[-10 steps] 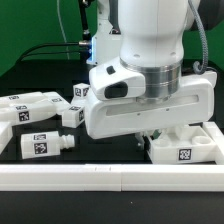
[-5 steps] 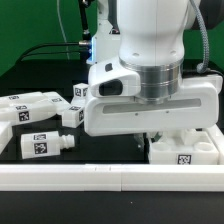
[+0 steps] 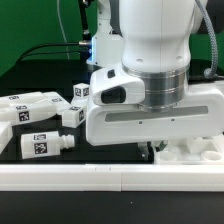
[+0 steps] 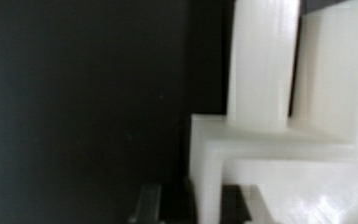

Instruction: Assemble chair

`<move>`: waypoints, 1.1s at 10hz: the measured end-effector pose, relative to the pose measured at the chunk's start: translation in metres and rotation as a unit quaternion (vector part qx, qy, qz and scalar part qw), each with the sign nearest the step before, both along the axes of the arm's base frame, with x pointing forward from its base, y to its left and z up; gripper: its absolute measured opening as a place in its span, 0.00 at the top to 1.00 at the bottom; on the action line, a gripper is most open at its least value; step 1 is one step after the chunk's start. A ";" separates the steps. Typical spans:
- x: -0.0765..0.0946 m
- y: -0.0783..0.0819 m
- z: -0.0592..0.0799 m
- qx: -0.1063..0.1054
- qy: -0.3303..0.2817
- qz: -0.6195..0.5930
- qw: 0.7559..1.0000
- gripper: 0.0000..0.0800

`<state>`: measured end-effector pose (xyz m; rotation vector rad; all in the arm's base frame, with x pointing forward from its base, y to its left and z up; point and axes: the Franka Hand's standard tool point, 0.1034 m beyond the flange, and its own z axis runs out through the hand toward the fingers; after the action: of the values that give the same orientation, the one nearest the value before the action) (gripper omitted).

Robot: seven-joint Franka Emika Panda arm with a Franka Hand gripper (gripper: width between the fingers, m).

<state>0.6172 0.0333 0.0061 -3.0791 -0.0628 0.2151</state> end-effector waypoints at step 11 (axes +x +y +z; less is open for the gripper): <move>-0.001 -0.011 0.011 0.001 0.038 -0.006 0.999 0.49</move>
Offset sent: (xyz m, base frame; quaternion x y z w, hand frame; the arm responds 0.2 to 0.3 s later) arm 0.0202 0.0078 0.0035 0.0220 -0.0120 0.0122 0.9996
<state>0.6164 0.0222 0.0175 -3.0637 -0.0406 0.3319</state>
